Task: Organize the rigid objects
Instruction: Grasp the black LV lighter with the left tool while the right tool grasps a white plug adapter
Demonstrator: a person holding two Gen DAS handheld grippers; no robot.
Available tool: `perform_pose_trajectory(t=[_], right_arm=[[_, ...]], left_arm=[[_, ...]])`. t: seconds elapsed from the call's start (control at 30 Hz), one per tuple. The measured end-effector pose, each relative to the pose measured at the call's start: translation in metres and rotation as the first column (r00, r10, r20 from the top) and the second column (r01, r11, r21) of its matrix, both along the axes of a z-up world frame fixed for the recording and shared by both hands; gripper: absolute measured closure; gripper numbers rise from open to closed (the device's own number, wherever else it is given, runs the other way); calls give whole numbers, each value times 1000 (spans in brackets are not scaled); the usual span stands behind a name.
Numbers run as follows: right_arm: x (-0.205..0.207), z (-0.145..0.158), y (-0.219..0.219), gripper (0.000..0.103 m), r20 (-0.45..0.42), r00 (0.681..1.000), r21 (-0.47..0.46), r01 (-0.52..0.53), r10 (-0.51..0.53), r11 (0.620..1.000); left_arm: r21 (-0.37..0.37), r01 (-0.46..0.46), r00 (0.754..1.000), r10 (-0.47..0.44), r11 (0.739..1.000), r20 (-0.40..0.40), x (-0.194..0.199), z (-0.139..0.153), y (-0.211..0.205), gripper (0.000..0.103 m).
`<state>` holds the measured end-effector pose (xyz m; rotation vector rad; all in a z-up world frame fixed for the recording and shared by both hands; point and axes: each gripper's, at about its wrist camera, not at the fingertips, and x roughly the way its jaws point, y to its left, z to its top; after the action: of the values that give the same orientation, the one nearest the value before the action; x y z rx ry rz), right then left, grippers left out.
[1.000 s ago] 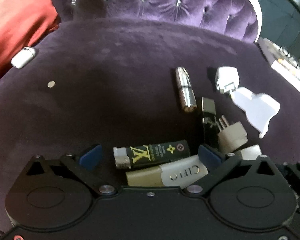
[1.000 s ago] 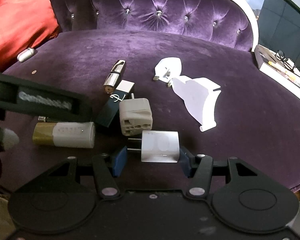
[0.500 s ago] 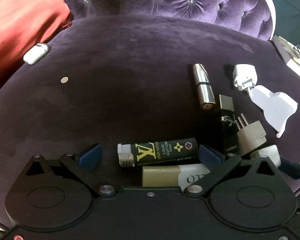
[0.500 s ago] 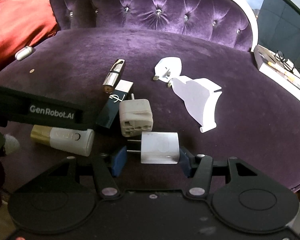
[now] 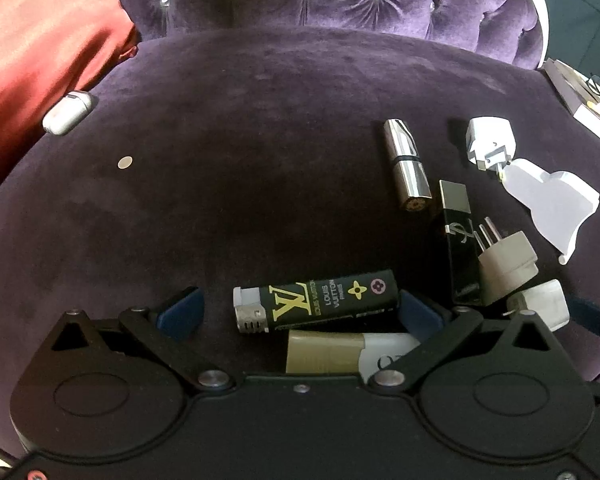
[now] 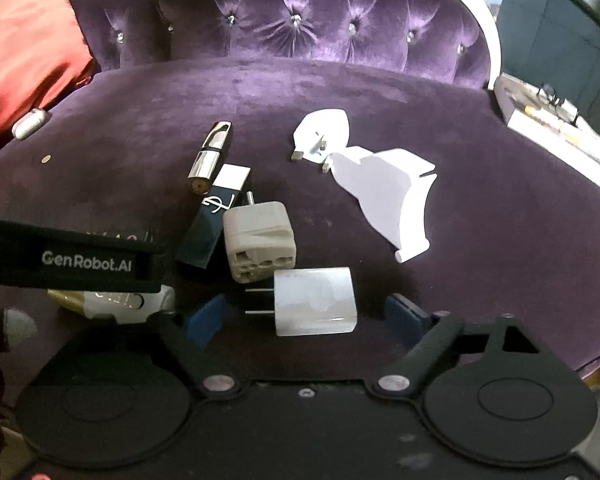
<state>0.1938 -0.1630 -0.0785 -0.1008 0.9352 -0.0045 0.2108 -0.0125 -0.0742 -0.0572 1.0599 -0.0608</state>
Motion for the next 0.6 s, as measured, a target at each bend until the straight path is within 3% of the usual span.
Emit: perform_pose_trajectory(t=[0.1,0.17,0.23,0.27,0.3,0.43,0.6], right_arm=[[3,0,-1,14,-11,1000,26,8,-8,1000],[3,0,0,19,-10,1000,24,3,-3,1000],[3,1,0,34,-16,1000,39,-20,21,999],[2,2,1,39,-15,999,45,-35,36,998],[0,4,3,50,-9,999,38,-45,45,998],[-1,6,3,50,-3,999,31,-52,52,998],[1,11,-13,50,15,999,43,33,-34,998]], left_arm=[[-9,-3,1000,3,1000,0,1,0,2,4],[-15,-5,1000,5,1000,3,1,1,3,5],[-20,-6,1000,6,1000,6,1,1,3,7],[-15,-10,1000,10,1000,15,0,2,3,15],[3,-16,999,15,1000,30,-1,3,3,22],[-15,-17,999,18,1000,39,-1,6,7,23],[-41,-28,998,30,999,54,-2,11,12,23]])
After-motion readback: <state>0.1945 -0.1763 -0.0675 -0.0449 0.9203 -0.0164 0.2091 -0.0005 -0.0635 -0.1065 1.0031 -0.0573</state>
